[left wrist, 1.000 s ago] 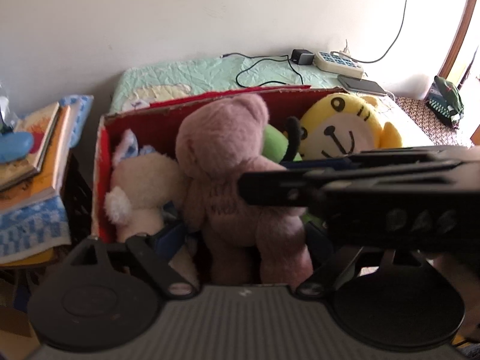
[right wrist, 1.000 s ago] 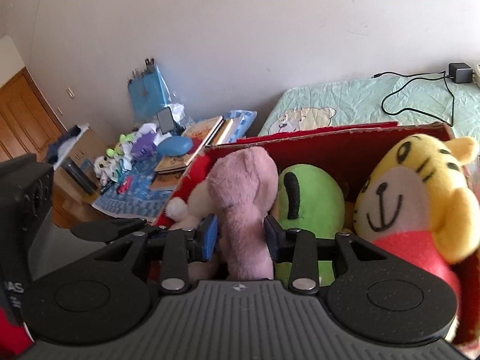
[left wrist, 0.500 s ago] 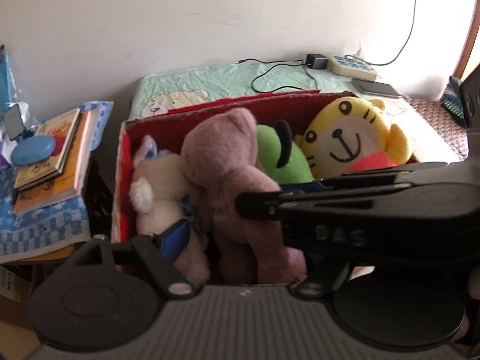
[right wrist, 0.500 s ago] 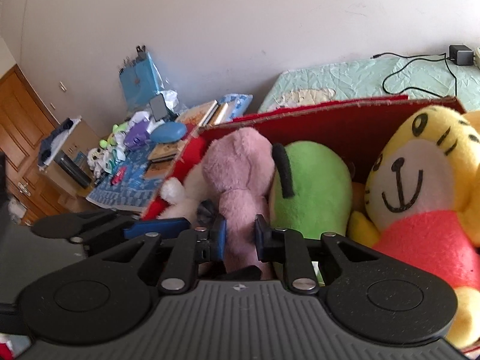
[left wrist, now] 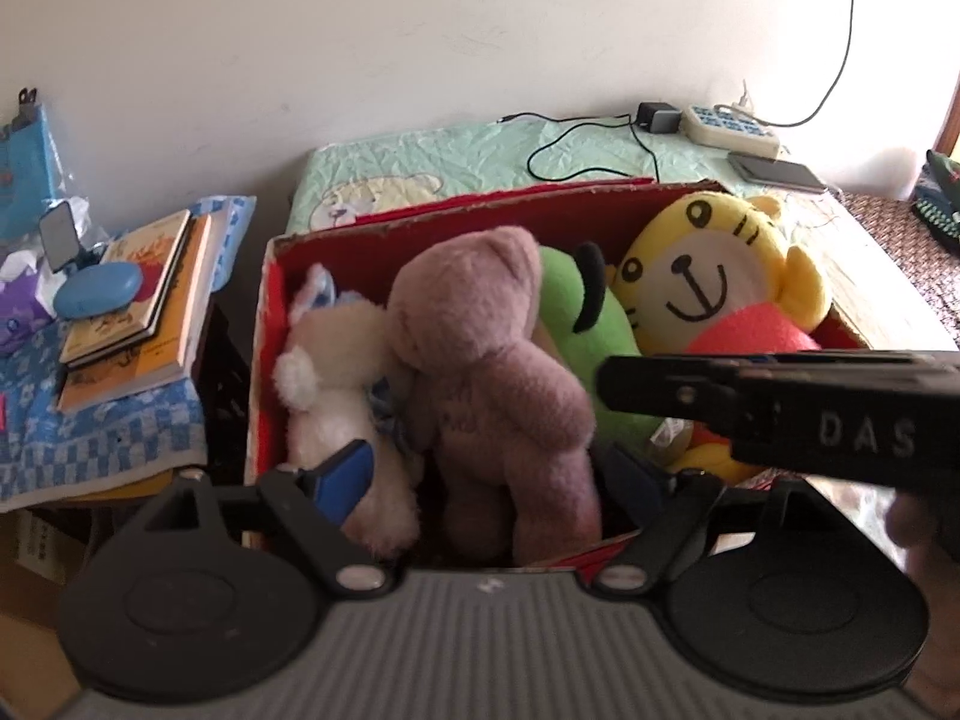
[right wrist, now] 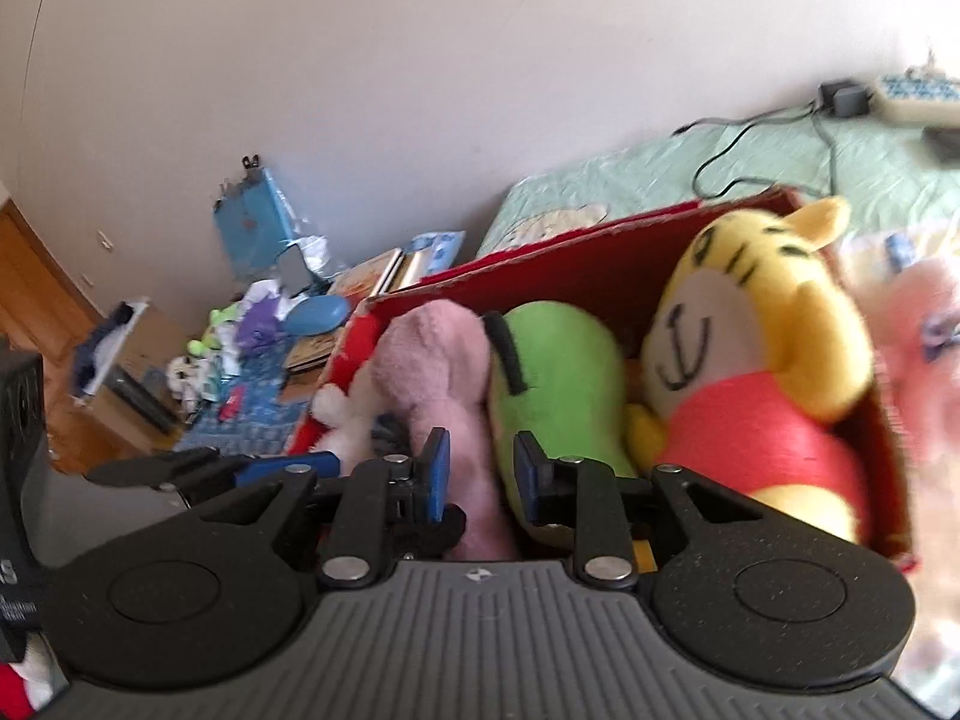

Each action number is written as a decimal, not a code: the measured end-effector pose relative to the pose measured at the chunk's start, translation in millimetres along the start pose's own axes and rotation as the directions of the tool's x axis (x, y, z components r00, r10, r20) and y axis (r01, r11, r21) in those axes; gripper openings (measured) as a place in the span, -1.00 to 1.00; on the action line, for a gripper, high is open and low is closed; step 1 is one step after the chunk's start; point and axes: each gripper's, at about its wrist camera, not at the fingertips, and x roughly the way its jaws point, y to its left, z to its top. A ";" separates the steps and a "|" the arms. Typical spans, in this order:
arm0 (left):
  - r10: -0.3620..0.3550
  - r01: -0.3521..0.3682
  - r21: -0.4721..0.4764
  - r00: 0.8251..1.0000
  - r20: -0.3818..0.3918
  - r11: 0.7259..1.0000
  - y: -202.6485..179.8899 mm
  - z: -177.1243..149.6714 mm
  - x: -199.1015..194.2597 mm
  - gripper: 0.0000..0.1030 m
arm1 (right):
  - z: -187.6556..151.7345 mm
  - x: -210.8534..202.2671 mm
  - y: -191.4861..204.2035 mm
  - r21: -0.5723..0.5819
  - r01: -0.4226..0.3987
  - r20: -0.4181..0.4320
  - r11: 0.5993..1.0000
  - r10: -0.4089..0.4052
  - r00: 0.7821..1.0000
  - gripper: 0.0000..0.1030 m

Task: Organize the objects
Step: 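Open the right gripper and release the pink teddy bear, then withdraw the right gripper up out of the red box, then move the right gripper across the bed to the white bunny with blue bow, then close the right gripper on the white bunny's body, then lift the white bunny with the right gripper and carry it to the red box, then lower the white bunny into the red box beside the tiger plush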

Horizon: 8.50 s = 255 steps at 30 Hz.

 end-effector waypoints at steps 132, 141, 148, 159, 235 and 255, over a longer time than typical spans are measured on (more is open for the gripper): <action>-0.008 0.058 0.123 0.928 -0.372 0.991 -299.0 -15.6 94.4 0.83 | -24.2 -113.7 -261.2 0.232 0.205 -0.223 0.951 -0.153 0.963 -0.37; -0.024 0.067 0.128 0.950 -0.311 0.989 -294.3 -13.5 104.9 0.83 | 9.2 -85.9 -280.1 0.206 0.162 -0.224 0.965 -0.115 0.968 -0.29; -0.047 0.093 0.153 0.958 -0.282 0.984 -298.9 -11.4 110.7 0.83 | 36.2 -44.6 -288.0 0.217 0.090 -0.248 0.972 -0.034 0.968 -0.17; -0.086 0.129 0.146 0.960 -0.268 0.981 -293.5 -8.9 106.5 0.83 | 45.1 4.6 -296.9 0.358 -0.020 -0.276 0.934 0.127 0.953 -0.10; -0.364 0.351 0.099 0.913 0.182 0.931 -149.8 26.8 -58.9 0.69 | 28.0 -122.9 -131.2 0.234 -0.362 0.119 0.902 0.343 0.932 -0.21; -0.358 0.356 0.046 0.931 0.071 0.933 -44.7 29.7 16.4 0.65 | 33.8 -31.0 -70.0 0.088 -0.080 0.073 0.993 0.074 0.995 -0.50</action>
